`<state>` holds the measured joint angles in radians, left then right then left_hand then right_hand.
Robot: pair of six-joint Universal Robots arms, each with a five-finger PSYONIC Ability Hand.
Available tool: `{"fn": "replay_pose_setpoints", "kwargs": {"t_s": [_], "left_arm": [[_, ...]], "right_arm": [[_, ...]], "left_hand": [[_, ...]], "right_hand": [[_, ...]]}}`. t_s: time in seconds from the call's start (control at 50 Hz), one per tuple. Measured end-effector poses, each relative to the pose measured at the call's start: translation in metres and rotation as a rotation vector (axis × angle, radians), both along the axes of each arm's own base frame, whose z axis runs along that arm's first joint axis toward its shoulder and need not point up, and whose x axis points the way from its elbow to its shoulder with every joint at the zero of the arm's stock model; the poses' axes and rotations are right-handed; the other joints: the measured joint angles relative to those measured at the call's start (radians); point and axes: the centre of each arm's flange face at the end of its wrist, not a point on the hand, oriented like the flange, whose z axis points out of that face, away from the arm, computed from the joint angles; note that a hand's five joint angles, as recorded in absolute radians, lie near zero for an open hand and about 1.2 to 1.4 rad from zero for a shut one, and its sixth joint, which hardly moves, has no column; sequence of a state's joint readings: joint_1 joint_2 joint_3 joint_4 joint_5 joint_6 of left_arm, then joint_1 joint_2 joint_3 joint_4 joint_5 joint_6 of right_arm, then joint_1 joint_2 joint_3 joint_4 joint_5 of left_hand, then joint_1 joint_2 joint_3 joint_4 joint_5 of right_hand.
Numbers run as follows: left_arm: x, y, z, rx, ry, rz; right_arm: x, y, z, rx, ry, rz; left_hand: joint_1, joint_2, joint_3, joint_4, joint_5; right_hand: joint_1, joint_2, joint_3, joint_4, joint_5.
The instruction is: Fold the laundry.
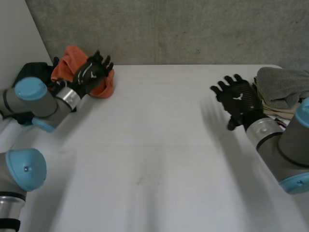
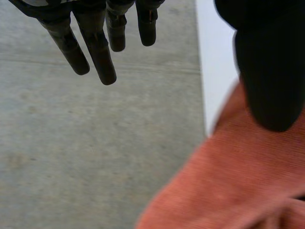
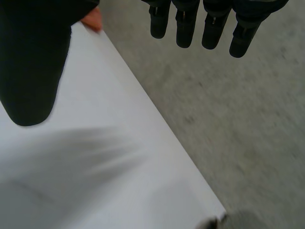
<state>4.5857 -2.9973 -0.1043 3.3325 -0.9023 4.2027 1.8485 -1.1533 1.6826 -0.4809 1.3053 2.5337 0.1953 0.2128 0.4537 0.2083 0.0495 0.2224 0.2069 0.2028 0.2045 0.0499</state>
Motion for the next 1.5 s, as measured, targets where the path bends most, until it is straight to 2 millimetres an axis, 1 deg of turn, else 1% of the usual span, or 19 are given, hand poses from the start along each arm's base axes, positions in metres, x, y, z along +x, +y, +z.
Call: {"fn": "replay_pose_setpoints", "kwargs": {"t_s": [0.1,0.2,0.26,0.42,0.58,0.6,0.62,0.72,0.96,1.04,1.08,1.12,1.24,1.32,1.34,1.4,1.42,1.46,1.5], "left_arm": [[-0.004,0.005,0.034,0.024,0.038,0.006],[0.001,0.01,0.048,0.11,0.058,0.088],[0.012,0.013,0.052,0.204,0.058,0.199],[0.062,0.022,0.058,0.425,0.025,0.526],[0.11,0.019,0.052,0.498,0.021,0.734],[0.11,0.019,0.052,0.498,0.021,0.734],[0.12,0.014,0.048,0.485,0.031,0.772],[0.138,0.004,0.039,0.454,0.069,0.819],[0.141,-0.011,0.016,0.458,0.16,0.736],[0.143,-0.017,0.008,0.417,0.143,0.743],[0.145,-0.021,0.007,0.378,0.128,0.758],[0.146,-0.024,0.008,0.347,0.12,0.772],[0.147,-0.027,0.031,0.246,0.129,0.833],[0.131,-0.017,0.062,0.244,0.181,0.814],[0.12,-0.009,0.079,0.253,0.214,0.791],[0.099,0.01,0.113,0.276,0.283,0.738],[0.087,0.023,0.133,0.29,0.325,0.704],[0.072,0.042,0.158,0.304,0.381,0.654],[0.063,0.056,0.174,0.314,0.419,0.619]], "right_arm": [[0.016,0.008,-0.002,-0.018,-0.011,0.075],[0.019,0.01,0.0,-0.017,-0.027,0.092],[0.02,0.01,0.002,-0.015,-0.034,0.093],[0.023,0.01,0.003,-0.014,-0.038,0.097],[0.026,0.014,0.001,-0.014,-0.024,0.11],[0.026,0.014,0.001,-0.014,-0.024,0.11],[0.027,0.015,0.0,-0.014,-0.02,0.111],[0.027,0.016,-0.001,-0.015,-0.011,0.114],[0.027,0.016,-0.003,-0.02,0.007,0.112],[0.026,0.015,-0.004,-0.019,0.008,0.11],[0.026,0.015,-0.004,-0.019,0.008,0.109],[0.026,0.015,-0.004,-0.019,0.009,0.108],[0.024,0.013,-0.002,-0.024,0.008,0.101],[0.022,0.011,0.0,-0.031,0.005,0.091],[0.021,0.01,0.002,-0.034,0.003,0.086],[0.019,0.008,0.004,-0.041,-0.002,0.078],[0.018,0.006,0.006,-0.044,-0.006,0.073],[0.016,0.004,0.008,-0.047,-0.014,0.067],[0.015,0.003,0.01,-0.047,-0.021,0.063]], "left_hand": [[-0.001,-0.01,0.0,-0.008,0.0],[-0.001,-0.01,0.0,-0.008,0.0],[-0.001,-0.01,0.0,-0.008,0.0],[-0.001,-0.01,0.0,-0.008,0.0],[-0.001,-0.01,0.0,-0.008,0.0],[-0.001,-0.01,0.0,-0.008,0.0],[-0.001,-0.01,0.0,-0.008,0.0],[-0.001,-0.01,0.0,-0.008,0.0],[0.028,0.016,-0.002,0.011,0.013],[0.687,0.631,0.451,0.623,0.601],[0.898,0.863,0.648,0.893,0.839],[0.922,0.917,0.692,0.96,0.888],[0.922,0.938,0.707,0.986,0.897],[0.922,0.938,0.707,0.986,0.897],[0.922,0.938,0.707,0.986,0.897],[0.922,0.938,0.707,0.986,0.897],[0.922,0.94,0.707,0.986,0.897],[0.922,0.947,0.707,0.987,0.897],[0.922,0.954,0.713,0.987,0.897]], "right_hand": [[0.0,0.0,0.0,0.0,0.0],[0.0,0.0,0.0,0.0,0.0],[0.0,0.0,0.0,0.0,0.0],[0.0,0.0,0.0,0.0,0.0],[0.0,0.0,0.0,0.0,0.0],[0.0,0.0,0.0,0.0,0.0],[0.0,0.0,0.0,0.0,0.0],[0.0,0.0,0.0,0.0,0.0],[0.0,0.0,0.0,0.0,0.0],[0.0,0.0,0.0,0.0,0.0],[0.0,0.0,0.0,0.0,0.0],[0.0,0.0,0.0,0.0,0.0],[0.0,0.0,0.0,0.0,0.0],[0.0,0.0,0.0,0.0,0.0],[0.0,0.0,0.0,0.0,0.0],[0.0,0.0,0.0,0.0,0.0],[0.0,0.0,0.0,0.0,0.0],[0.0,0.0,0.0,0.0,0.0],[0.0,0.0,0.0,0.0,0.0]]}}
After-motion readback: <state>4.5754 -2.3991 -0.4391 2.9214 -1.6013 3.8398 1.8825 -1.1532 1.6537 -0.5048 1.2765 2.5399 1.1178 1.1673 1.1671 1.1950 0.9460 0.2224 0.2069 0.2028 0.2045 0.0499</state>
